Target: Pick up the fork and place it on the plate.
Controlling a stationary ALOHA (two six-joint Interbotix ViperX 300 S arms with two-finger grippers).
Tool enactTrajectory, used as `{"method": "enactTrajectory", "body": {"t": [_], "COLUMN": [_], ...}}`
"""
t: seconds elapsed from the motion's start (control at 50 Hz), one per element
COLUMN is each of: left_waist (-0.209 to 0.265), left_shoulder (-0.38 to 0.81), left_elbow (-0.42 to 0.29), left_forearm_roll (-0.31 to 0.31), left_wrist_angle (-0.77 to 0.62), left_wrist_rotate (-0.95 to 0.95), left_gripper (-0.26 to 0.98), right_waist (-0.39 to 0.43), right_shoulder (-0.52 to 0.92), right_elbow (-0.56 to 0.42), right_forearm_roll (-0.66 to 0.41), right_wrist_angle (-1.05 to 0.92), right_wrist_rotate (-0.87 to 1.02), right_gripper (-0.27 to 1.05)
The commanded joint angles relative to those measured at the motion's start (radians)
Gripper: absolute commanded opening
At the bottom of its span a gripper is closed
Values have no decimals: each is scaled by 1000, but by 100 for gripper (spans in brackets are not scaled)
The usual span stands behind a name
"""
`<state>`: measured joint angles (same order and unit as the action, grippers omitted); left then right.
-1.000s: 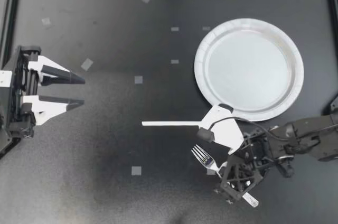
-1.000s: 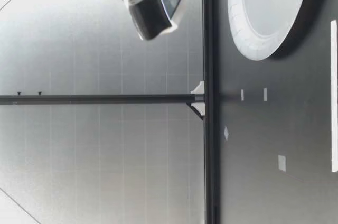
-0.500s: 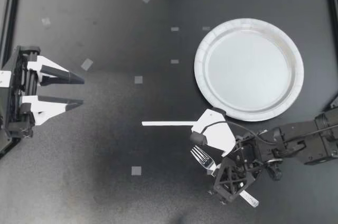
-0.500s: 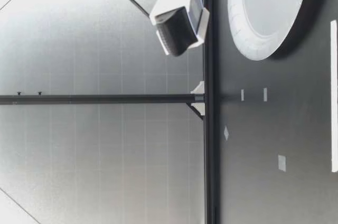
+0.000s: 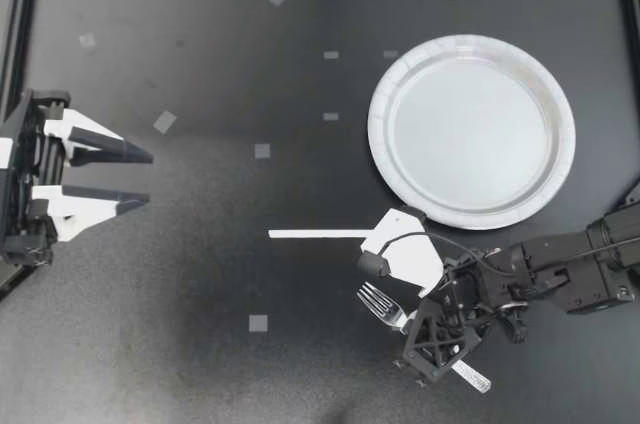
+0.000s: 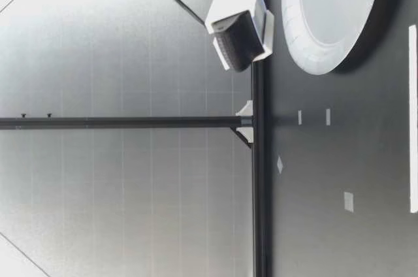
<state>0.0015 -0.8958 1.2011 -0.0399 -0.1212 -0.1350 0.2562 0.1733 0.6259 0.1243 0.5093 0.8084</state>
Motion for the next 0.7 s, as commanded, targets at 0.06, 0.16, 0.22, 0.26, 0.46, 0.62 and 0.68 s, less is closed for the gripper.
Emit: {"method": "enactTrajectory", "body": {"t": [0.06, 0.16, 0.22, 0.26, 0.46, 0.62, 0.68], "left_waist": [-3, -3, -5, -5, -3, -15, -28], "left_shoulder": [-5, -3, 0, 0, 9, 84, 124], "left_elbow": [-3, 8, 15, 21, 61, 126, 129], "left_forearm_roll": [0, 0, 0, 2, 5, 57, 120], "left_wrist_angle": [-8, -11, -12, -12, -89, -433, -578], "left_wrist_rotate": [-3, -5, -8, -9, 18, 48, 55], "left_gripper": [53, 53, 53, 53, 53, 53, 53], "right_waist": [5, 5, 5, 5, -17, -57, -80], "right_shoulder": [-31, -57, -89, -114, -308, -457, -486], "right_elbow": [-38, -64, -84, -101, -186, -216, -213], "right_forearm_roll": [-9, -55, -89, -115, -322, -574, -661], "right_wrist_angle": [-3, 9, 21, 28, 32, -121, -224], "right_wrist_rotate": [0, 0, -8, -11, -38, -94, -101], "right_gripper": [31, 11, -1, -6, -11, -11, -11]}}
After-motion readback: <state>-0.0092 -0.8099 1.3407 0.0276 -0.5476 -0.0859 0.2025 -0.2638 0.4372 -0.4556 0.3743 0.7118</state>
